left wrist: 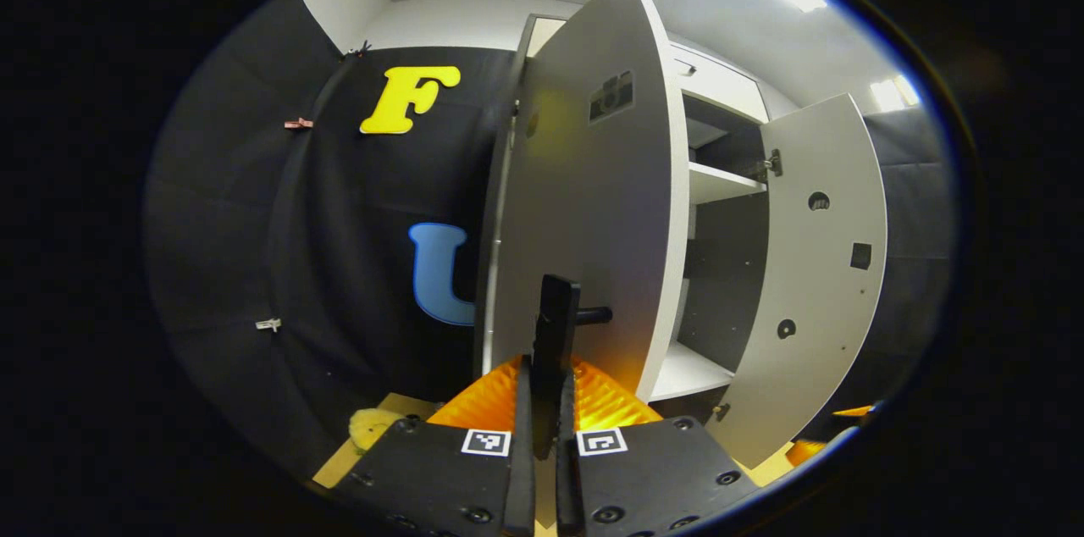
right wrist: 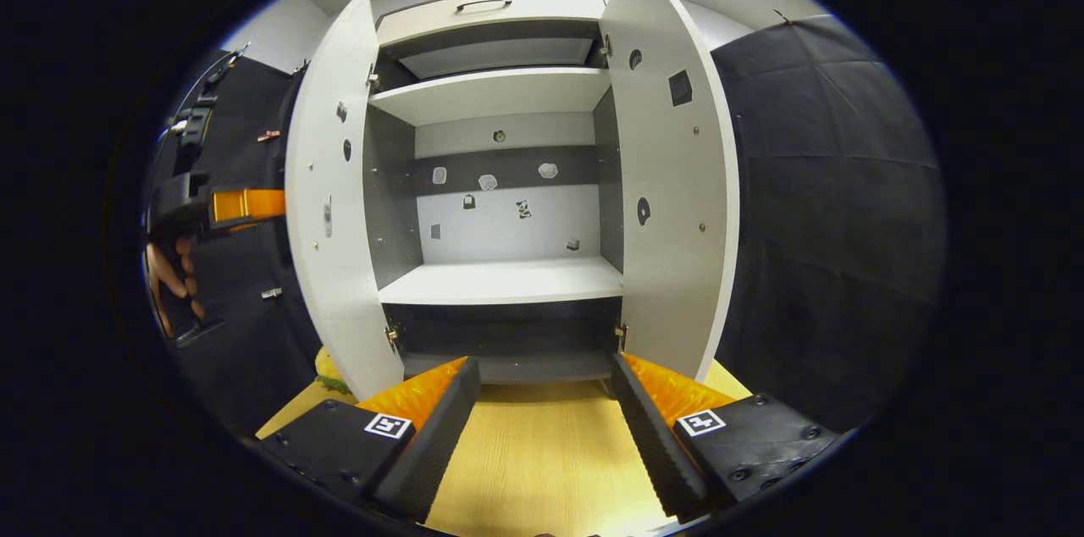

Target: Open the right door of the double-door shoe cabinet with the right hand, and open the left door with the left hand.

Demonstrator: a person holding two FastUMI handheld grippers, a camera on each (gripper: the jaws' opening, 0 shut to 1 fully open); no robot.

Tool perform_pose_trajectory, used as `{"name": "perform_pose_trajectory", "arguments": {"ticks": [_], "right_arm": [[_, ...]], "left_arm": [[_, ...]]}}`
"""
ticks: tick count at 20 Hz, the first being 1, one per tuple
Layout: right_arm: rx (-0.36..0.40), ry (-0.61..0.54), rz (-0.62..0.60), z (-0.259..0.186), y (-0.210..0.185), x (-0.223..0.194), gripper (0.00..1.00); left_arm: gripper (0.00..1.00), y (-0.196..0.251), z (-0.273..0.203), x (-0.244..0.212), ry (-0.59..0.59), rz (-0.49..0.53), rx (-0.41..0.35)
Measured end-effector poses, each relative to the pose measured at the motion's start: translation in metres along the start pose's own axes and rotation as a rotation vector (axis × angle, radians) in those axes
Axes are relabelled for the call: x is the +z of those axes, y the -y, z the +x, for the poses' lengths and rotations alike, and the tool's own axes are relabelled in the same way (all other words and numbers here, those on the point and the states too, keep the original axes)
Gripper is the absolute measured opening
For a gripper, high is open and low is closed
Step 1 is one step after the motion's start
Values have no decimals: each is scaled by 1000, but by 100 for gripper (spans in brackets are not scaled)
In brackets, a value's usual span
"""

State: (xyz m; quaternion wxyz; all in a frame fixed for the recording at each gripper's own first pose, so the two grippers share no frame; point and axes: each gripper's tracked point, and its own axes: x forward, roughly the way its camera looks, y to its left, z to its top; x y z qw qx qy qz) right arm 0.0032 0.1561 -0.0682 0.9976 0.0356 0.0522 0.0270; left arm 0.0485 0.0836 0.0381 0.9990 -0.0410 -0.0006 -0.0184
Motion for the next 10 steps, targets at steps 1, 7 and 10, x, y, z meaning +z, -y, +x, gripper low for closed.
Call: {"name": "perform_pose_trajectory", "arguments": {"ticks": [1,7,10], "right_arm": [[-4,1,-2,1,1,1,96],[-16,-26,-21,1,0,-4,98],[-20,-46,-34,0,-3,-4,98]], "left_arm": [[13,-10,-1,2,1,3,19],[7,-59,-8,6,-20,-82,4],[5,-64,-8,0,-20,-54,14]]}}
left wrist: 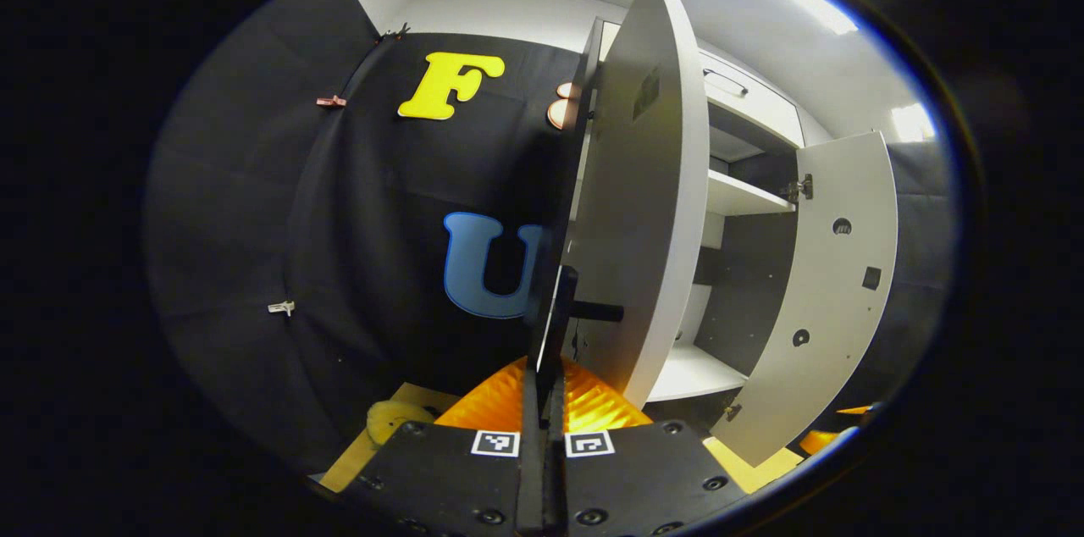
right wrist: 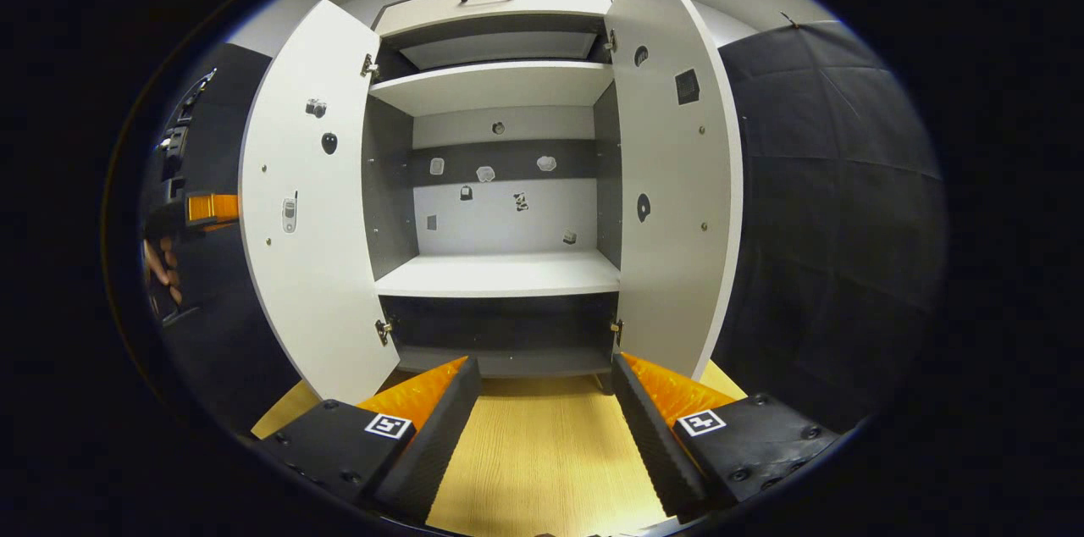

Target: Open the right door of the double-door shoe cabinet with the right hand, and open the left door with the left hand.

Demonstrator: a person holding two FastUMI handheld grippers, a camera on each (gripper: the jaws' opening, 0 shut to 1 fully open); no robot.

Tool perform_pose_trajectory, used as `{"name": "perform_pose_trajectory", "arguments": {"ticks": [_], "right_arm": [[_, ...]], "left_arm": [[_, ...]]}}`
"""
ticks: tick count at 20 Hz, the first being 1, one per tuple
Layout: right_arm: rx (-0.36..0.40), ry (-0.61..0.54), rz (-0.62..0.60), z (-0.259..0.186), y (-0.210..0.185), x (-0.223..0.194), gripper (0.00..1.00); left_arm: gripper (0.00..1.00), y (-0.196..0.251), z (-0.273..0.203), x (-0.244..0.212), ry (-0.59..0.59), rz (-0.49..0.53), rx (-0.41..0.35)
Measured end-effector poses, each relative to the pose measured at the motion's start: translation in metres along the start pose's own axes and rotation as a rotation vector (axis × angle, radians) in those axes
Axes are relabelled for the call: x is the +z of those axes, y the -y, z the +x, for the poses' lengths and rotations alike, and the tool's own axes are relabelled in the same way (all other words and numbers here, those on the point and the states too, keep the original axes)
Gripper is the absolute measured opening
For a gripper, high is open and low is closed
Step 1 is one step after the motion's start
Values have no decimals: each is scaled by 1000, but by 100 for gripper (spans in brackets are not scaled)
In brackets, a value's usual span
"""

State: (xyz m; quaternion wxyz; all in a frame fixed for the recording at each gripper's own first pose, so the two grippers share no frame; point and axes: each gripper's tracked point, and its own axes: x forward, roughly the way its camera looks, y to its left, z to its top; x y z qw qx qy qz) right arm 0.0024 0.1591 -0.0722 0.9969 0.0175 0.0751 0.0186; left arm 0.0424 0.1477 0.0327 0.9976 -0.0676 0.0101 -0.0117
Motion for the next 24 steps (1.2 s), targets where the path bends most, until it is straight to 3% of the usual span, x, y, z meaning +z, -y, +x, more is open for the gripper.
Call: {"name": "perform_pose_trajectory", "arguments": {"ticks": [6,11,13,19,24], "right_arm": [[-8,-2,-1,-10,10,8,98],[25,37,-1,-24,27,23,98],[46,47,15,-33,34,31,98],[97,98,19,-68,62,52,98],[122,128,19,-83,78,67,98]], "left_arm": [[5,4,-28,0,-24,26,16],[5,15,-68,-3,-13,35,88],[5,34,-84,-9,-13,39,105],[9,127,-121,-29,-27,27,38],[45,165,-144,-45,-35,38,35]]}}
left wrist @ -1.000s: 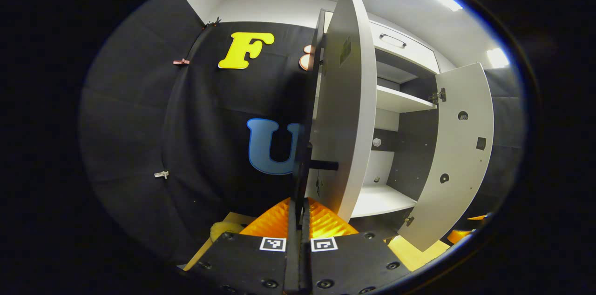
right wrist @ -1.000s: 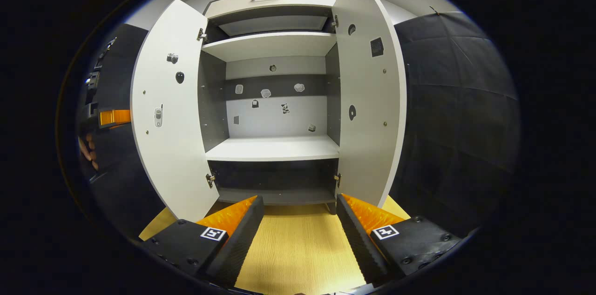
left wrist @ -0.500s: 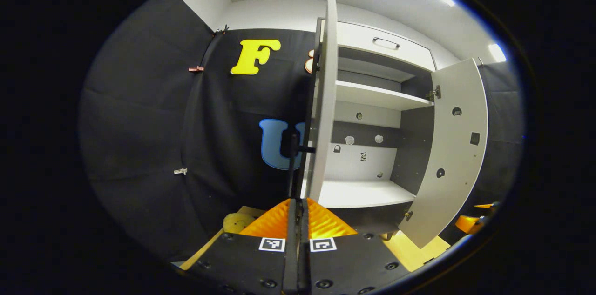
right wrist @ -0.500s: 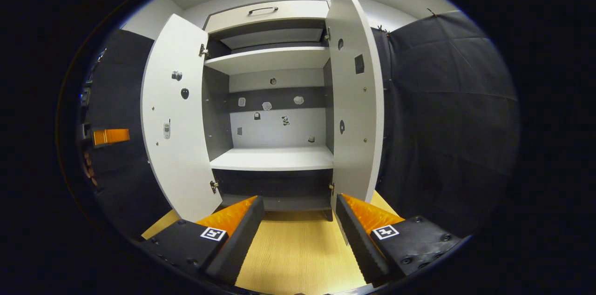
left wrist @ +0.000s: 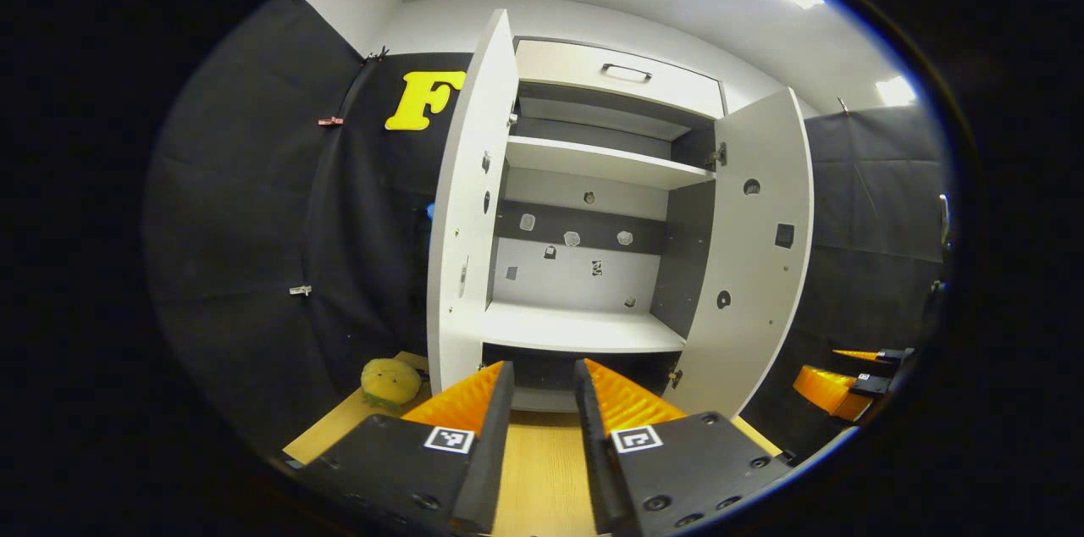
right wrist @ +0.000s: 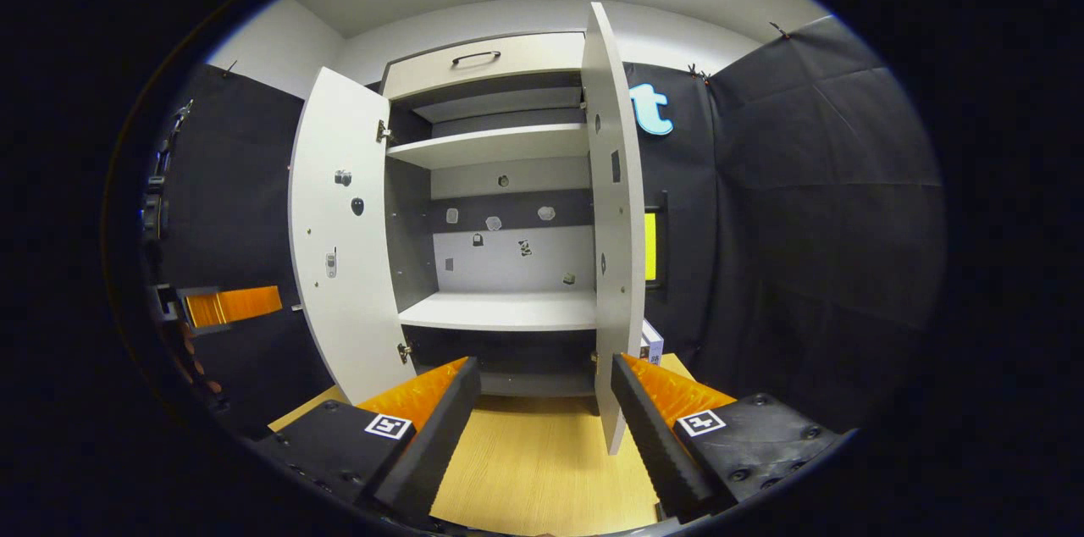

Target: Open the right door of the double-door shoe cabinet with the right hand, and open the left door with the left hand.

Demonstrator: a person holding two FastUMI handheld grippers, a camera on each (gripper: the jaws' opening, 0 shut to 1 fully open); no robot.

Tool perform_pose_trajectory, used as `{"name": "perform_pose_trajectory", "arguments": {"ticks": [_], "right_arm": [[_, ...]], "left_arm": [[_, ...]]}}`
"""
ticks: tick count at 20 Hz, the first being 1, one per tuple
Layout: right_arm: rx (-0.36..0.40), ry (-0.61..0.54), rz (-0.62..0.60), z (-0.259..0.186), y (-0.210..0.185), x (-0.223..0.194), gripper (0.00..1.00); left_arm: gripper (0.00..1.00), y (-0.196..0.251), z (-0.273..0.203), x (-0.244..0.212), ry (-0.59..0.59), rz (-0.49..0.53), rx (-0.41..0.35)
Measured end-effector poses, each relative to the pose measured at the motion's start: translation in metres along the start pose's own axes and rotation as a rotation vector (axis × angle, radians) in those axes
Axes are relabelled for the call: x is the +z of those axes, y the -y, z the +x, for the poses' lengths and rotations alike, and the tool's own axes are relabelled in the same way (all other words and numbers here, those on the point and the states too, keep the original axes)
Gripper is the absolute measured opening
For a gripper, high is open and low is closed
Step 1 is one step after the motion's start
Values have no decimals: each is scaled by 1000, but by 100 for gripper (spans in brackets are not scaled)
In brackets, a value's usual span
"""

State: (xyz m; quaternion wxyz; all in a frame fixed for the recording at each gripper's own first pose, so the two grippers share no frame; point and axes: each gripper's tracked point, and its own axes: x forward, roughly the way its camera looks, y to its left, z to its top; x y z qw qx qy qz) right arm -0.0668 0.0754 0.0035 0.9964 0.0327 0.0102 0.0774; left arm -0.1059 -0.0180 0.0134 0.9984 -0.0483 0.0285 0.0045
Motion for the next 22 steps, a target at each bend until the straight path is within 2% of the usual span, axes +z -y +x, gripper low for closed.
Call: {"name": "perform_pose_trajectory", "arguments": {"ticks": [1,2,3,7,11,22], "right_arm": [[1,5,0,-2,2,3,98],[0,13,3,-5,4,6,98],[1,23,8,-6,5,9,98],[12,43,22,-4,2,12,98],[20,35,25,1,-2,12,98],[-31,1,22,34,1,-6,99]], "left_arm": [[57,2,-5,-2,2,12,5],[63,4,-7,-2,8,26,11],[74,4,-10,0,19,40,21],[96,-1,-11,1,30,60,56],[96,-6,-4,4,42,86,75],[96,-3,25,-6,57,92,-3]]}}
